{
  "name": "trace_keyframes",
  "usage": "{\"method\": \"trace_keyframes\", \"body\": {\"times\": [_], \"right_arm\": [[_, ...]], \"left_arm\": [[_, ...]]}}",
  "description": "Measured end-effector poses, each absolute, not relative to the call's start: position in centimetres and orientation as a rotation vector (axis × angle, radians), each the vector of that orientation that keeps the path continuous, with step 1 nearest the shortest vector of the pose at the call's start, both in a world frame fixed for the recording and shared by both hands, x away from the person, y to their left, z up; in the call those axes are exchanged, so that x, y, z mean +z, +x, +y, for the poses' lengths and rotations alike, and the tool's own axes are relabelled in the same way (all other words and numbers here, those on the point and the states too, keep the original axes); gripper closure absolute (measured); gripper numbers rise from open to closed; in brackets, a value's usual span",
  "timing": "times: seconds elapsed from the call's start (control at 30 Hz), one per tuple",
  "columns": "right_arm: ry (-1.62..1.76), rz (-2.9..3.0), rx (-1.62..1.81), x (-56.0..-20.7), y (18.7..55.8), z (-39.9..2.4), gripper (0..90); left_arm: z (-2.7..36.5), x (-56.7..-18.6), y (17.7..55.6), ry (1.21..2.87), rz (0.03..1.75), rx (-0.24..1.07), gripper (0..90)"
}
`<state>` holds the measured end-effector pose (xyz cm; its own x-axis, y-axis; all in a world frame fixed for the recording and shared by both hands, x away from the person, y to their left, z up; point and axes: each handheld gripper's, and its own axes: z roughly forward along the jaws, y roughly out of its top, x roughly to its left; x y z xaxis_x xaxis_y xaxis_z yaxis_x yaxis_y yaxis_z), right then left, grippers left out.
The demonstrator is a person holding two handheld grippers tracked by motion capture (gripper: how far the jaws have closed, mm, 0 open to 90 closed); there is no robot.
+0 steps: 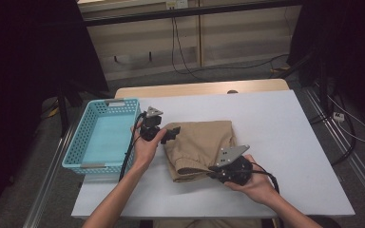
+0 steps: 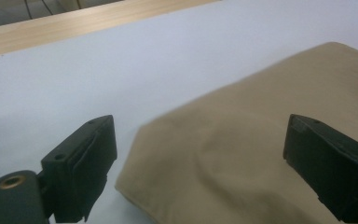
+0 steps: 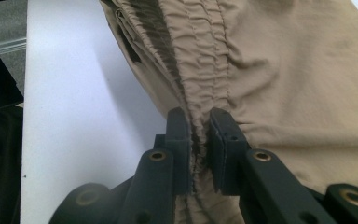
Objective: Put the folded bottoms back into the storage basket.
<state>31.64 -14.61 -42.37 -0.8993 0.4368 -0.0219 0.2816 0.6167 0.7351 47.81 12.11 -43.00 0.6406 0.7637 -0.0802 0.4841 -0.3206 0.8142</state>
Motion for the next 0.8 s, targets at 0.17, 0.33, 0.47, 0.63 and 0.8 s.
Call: {"method": "trace_keyframes", "body": {"times": [0.17, 0.33, 0.47, 0.63, 0.8], "right_arm": [[0.594, 2.645, 1.151, -42.9, 31.7, -14.6, 79.0], [0.59, 2.647, 1.148, -43.0, 31.8, -14.6, 79.0], [0.588, 2.657, 1.144, -43.1, 31.9, -14.5, 79.0], [0.586, 2.657, 1.144, -43.1, 31.9, -14.5, 79.0], [0.582, 2.658, 1.143, -43.2, 31.9, -14.5, 79.0]], "left_arm": [[12.1, -44.0, 48.9, 1.952, 1.039, 0.356, 12.0], [12.4, -44.7, 49.5, 2.01, 1.124, 0.367, 16.5], [12.4, -45.1, 49.9, 2.025, 1.154, 0.351, 30.2], [12.6, -45.9, 50.6, 2.022, 1.188, 0.329, 34.4], [12.7, -46.3, 50.8, 2.027, 1.2, 0.309, 35.5]]}}
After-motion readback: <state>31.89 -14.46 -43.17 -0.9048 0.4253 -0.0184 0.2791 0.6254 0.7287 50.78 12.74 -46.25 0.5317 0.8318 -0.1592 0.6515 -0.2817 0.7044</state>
